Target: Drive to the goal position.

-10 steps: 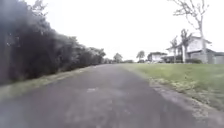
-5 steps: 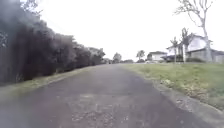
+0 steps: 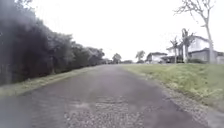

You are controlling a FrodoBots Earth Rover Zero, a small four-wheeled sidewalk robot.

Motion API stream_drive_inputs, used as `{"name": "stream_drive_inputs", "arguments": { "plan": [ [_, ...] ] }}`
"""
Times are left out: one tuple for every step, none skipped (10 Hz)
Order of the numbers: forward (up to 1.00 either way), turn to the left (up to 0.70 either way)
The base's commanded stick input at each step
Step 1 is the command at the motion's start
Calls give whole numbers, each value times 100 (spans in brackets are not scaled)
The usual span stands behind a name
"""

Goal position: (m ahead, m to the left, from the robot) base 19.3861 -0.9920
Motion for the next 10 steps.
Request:
{"name": "stream_drive_inputs", "arguments": {
  "plan": [
    [85, 0],
    [85, 0],
    [85, 0],
    [85, 0],
    [85, 0],
    [85, 0],
    [85, 0],
    [85, 0],
    [85, 0],
    [85, 0]
  ]
}}
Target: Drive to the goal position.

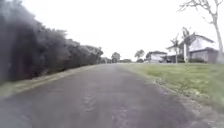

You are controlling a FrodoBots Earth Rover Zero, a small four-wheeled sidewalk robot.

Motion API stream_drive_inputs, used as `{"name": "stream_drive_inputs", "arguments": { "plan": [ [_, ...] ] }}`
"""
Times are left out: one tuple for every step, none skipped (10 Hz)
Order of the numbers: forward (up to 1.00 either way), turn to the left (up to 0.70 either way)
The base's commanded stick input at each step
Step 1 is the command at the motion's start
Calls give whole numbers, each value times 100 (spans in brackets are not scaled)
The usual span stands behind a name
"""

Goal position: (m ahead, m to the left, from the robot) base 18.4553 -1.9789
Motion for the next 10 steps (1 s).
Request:
{"name": "stream_drive_inputs", "arguments": {
  "plan": [
    [85, 0],
    [85, 0],
    [85, 0],
    [85, 0],
    [85, 0],
    [85, 0],
    [85, 0],
    [85, 0],
    [85, 0],
    [85, 0]
  ]
}}
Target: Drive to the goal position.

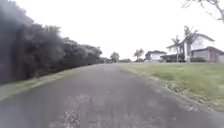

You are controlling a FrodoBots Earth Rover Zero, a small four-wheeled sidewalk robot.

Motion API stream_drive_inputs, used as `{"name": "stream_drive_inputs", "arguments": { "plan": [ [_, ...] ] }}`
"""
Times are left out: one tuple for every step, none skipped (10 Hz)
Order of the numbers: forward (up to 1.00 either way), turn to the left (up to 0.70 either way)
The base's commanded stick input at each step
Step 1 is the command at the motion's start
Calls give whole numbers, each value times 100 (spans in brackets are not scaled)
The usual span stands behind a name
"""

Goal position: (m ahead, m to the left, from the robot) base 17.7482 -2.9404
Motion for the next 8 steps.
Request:
{"name": "stream_drive_inputs", "arguments": {
  "plan": [
    [85, 0],
    [85, 0],
    [85, 0],
    [85, 0],
    [85, 0],
    [85, 0],
    [85, 0],
    [85, 2]
  ]
}}
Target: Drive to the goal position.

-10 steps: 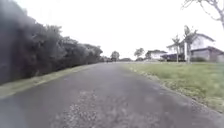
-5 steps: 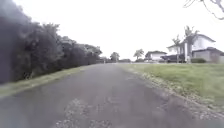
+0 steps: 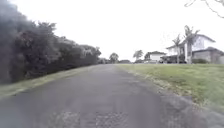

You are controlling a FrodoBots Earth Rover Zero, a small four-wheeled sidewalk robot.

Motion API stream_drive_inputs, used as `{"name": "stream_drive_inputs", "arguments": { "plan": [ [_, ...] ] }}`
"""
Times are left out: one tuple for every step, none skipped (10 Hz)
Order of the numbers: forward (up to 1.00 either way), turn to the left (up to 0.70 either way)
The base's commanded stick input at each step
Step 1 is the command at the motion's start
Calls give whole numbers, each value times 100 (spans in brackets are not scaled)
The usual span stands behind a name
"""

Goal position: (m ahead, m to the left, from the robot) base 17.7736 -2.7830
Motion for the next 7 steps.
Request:
{"name": "stream_drive_inputs", "arguments": {
  "plan": [
    [85, 4],
    [85, 1],
    [85, 17],
    [85, 29],
    [85, 8],
    [85, 6],
    [85, 0]
  ]
}}
